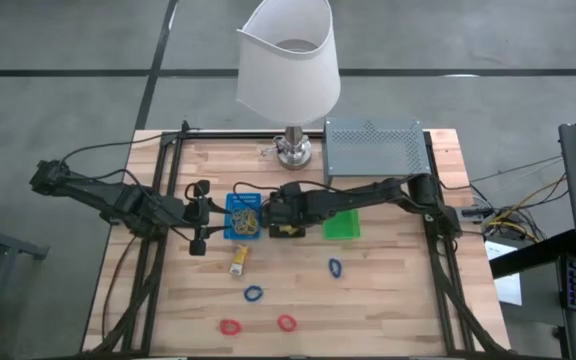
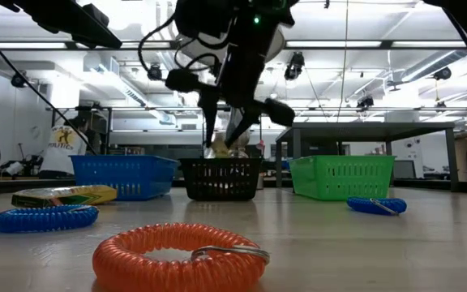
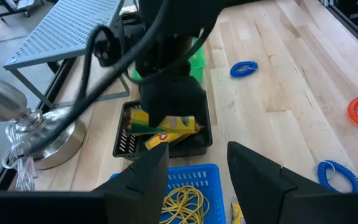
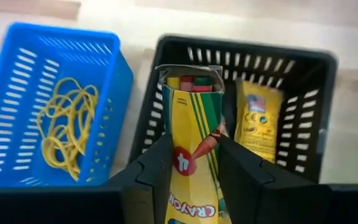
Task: Pick & Place Office Desk Supplies
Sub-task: Put the yellow crayon box into the black bin
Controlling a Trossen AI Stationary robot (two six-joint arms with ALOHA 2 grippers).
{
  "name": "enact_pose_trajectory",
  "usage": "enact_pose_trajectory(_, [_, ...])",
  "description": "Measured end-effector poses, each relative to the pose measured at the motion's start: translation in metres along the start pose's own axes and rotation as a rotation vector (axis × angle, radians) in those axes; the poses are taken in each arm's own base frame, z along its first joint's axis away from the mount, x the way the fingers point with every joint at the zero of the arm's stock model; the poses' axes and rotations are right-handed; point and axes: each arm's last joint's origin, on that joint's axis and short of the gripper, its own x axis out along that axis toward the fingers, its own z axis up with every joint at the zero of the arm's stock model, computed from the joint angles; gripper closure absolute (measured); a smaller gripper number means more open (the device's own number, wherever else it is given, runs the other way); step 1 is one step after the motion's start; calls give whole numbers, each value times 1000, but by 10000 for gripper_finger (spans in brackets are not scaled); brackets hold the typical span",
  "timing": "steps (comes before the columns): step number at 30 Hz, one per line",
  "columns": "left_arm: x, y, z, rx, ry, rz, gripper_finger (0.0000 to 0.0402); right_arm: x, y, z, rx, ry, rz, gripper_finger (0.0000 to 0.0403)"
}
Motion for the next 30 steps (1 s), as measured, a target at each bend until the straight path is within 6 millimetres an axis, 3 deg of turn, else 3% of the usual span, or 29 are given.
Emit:
enact_pose_trajectory(13, [0,0,0,0,0,0,233,23,-17,-15,68,61,-13,282])
enact_pose_trajectory(23, [0,0,0,0,0,0,233,25,-19,-16,51,62,-14,281])
enact_pose_trajectory(30, [0,0,0,0,0,0,233,21,-12,-13,7,49,18,256])
